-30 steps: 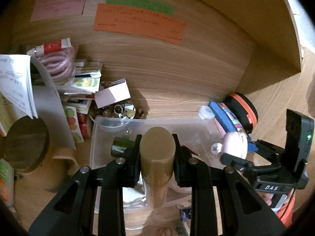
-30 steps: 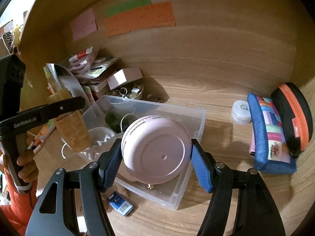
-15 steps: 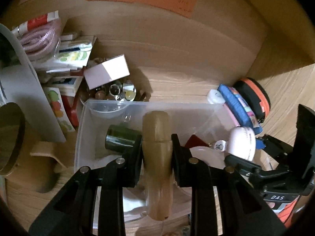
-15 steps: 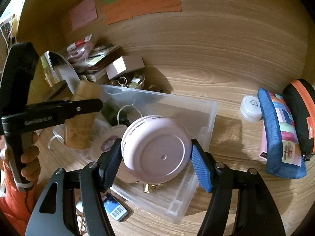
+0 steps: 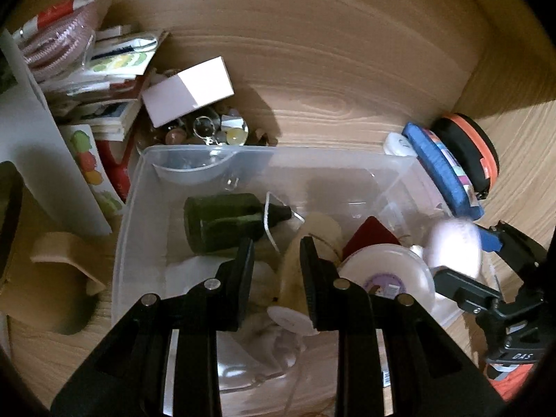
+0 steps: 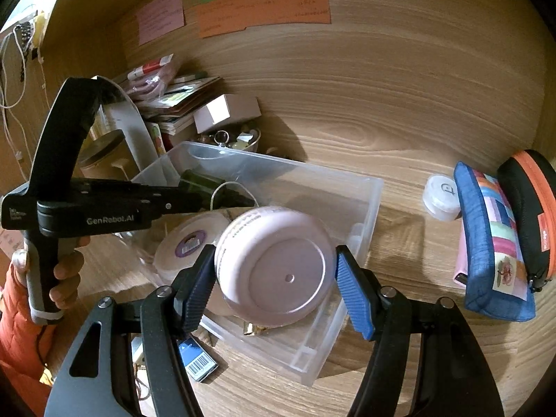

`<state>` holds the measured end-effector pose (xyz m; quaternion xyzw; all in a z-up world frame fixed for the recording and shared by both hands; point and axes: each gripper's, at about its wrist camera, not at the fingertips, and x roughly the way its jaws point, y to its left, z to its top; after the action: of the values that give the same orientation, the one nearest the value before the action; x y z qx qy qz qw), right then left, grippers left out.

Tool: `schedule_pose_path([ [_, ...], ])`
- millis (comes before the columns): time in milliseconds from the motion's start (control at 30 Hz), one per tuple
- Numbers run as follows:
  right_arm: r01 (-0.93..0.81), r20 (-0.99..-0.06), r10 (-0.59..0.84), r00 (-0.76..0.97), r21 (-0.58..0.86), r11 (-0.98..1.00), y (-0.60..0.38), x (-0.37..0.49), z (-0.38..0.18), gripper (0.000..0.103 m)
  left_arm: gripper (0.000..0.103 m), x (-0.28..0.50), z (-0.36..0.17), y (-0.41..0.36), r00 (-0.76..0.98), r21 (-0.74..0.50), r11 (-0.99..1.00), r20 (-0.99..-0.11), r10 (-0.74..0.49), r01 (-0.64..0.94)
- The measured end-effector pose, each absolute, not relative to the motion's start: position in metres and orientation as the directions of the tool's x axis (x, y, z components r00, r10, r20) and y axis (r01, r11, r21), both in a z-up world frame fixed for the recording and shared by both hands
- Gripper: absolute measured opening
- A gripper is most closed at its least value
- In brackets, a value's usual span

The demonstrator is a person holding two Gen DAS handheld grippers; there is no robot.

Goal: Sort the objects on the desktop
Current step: 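Release the beige tube and pink compact into the clear box with both tools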

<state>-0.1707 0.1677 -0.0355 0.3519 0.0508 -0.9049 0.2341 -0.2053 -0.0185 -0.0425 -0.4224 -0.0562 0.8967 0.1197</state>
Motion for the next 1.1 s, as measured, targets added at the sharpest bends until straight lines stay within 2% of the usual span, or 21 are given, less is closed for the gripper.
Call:
schedule_pose_path([
  [233,0.450,-0.657,-0.389,-0.645,0.085,-0.889,0.167,-0.172,-0.034,0.065,0.030,-0.203,-0.037,-0.022,-0.628,-0.187,-0.971,-0.741,0.237,-0.147],
  [333,0.447,-0.652,-0.390,-0.650,0.088,-0.890,0.166,-0.170,-0.028,0.066,0.041,-0.196,-0.027,-0.023,-0.654,-0.171,-0.975,-0.724,0.221,-0.140],
  [467,0.430,-0.635,-0.363,-0.682,0.053,-0.901,0.164,-0.162,-0.018,0.076,0.065,-0.179,-0.009,-0.024,-0.703,-0.145,-0.979,-0.682,0.202,-0.141],
  [533,0.421,-0.627,-0.346,-0.698,0.032,-0.906,0.162,-0.155,-0.012,0.076,0.071,-0.169,0.000,-0.025,-0.725,-0.129,-0.982,-0.662,0.190,-0.139],
  [700,0.405,-0.619,-0.323,-0.716,0.009,-0.914,0.160,-0.137,-0.001,0.076,0.073,-0.145,0.014,-0.030,-0.755,-0.105,-0.985,-0.632,0.173,-0.137],
  [833,0.390,-0.609,-0.306,-0.731,-0.005,-0.921,0.160,-0.117,0.003,0.085,0.075,-0.123,0.015,-0.039,-0.759,-0.108,-0.984,-0.626,0.178,-0.141],
  [933,0.395,-0.600,-0.308,-0.739,-0.016,-0.918,0.159,-0.098,0.003,0.085,0.092,-0.107,0.009,-0.045,-0.759,-0.105,-0.986,-0.629,0.165,-0.127],
  [1100,0.387,-0.608,-0.286,-0.741,-0.039,-0.921,0.155,-0.073,-0.008,0.085,0.092,-0.085,-0.005,-0.044,-0.749,-0.081,-0.990,-0.647,0.143,-0.119],
])
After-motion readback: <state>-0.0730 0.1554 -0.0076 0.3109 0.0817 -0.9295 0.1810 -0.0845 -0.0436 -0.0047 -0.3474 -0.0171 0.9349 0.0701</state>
